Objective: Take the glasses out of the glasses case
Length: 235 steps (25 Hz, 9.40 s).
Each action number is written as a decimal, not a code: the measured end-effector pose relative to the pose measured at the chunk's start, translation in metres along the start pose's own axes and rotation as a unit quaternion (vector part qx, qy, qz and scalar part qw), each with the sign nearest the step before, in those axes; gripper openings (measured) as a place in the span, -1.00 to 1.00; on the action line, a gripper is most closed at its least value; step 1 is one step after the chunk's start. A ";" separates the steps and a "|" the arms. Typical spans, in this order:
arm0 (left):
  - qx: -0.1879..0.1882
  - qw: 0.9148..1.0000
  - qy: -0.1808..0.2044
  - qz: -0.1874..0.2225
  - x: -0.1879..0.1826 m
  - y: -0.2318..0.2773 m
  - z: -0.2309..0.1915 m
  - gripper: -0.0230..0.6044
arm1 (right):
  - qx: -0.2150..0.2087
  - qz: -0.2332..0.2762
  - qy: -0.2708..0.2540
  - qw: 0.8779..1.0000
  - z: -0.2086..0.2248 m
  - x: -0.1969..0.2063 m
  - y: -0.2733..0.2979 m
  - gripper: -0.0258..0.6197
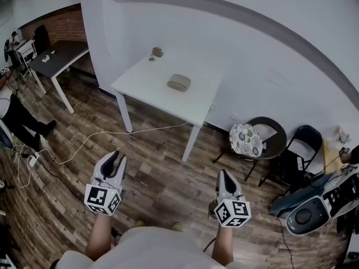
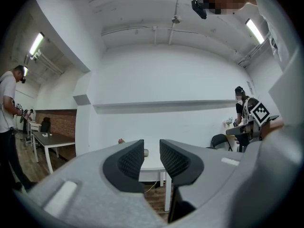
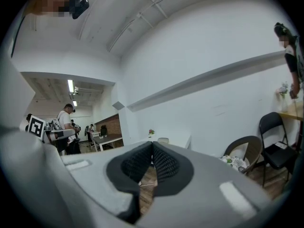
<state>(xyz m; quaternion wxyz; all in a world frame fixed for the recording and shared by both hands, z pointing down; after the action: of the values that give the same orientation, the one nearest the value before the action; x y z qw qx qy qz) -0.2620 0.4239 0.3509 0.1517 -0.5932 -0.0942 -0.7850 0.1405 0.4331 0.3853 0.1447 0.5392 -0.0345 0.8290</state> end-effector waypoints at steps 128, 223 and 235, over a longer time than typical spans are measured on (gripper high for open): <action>0.311 0.934 0.039 -0.169 0.239 0.782 -0.124 -0.53 | 0.085 -0.126 0.058 0.987 0.222 -0.044 0.698 -0.91; 0.169 0.965 0.181 -0.087 0.122 0.752 -0.146 -0.86 | 0.009 -0.057 0.027 0.998 0.192 -0.093 0.652 -0.91; 0.065 0.990 0.119 -0.028 0.085 0.689 -0.157 -0.86 | -0.002 -0.033 0.012 0.999 0.189 -0.109 0.626 -0.91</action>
<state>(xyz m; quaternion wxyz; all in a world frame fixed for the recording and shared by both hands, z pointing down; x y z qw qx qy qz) -0.1841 -0.2831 0.3669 0.1777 -0.4820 -0.1427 -0.8460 0.1749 -0.2277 0.4268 0.1733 0.5301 -0.0171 0.8299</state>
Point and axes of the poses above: the fingertips, and each gripper's own axes: y forward along the fingers, z to its right, x out of its underside, the point moved 8 cm from there along -y, backward along the fingers, and after that the axes turned 13 degrees about y, right-handed, at the moved point
